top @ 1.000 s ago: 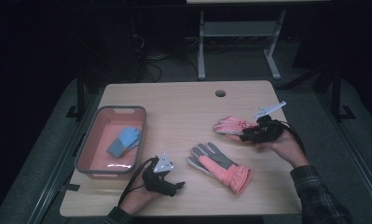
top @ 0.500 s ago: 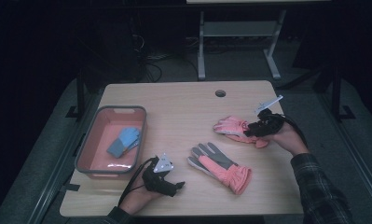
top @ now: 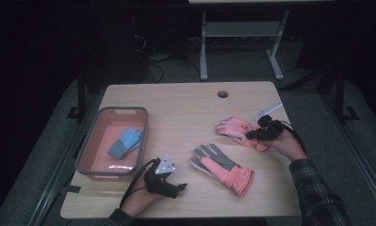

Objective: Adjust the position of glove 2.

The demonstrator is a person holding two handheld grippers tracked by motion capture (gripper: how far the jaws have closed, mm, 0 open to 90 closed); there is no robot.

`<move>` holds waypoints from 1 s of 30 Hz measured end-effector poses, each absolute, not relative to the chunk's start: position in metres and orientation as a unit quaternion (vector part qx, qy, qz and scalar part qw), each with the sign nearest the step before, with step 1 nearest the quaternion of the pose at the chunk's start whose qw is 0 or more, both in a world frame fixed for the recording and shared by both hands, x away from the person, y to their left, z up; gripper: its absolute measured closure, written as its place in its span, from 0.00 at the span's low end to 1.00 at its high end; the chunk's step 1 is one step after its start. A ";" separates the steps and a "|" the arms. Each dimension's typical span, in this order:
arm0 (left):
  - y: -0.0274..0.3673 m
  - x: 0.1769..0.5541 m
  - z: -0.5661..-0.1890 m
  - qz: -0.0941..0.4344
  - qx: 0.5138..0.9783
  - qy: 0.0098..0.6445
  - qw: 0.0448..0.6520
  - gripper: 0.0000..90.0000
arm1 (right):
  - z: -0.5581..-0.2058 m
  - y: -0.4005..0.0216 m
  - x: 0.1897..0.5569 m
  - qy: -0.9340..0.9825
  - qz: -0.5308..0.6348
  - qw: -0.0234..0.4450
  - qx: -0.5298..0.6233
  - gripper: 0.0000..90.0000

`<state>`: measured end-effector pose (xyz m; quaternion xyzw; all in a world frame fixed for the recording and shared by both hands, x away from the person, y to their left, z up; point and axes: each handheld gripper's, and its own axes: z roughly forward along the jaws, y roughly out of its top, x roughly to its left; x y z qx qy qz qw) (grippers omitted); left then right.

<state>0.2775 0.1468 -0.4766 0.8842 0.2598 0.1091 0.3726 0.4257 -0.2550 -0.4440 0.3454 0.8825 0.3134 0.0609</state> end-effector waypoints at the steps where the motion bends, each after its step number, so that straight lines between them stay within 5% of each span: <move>1: 0.147 0.278 -0.477 0.109 0.884 0.259 0.373 0.14 | -0.443 -0.255 0.425 0.880 0.317 0.064 0.348 0.99; 30: 0.147 0.278 -0.477 0.110 0.884 0.259 0.374 0.14 | -0.376 -0.226 0.347 0.862 0.393 0.088 0.308 0.99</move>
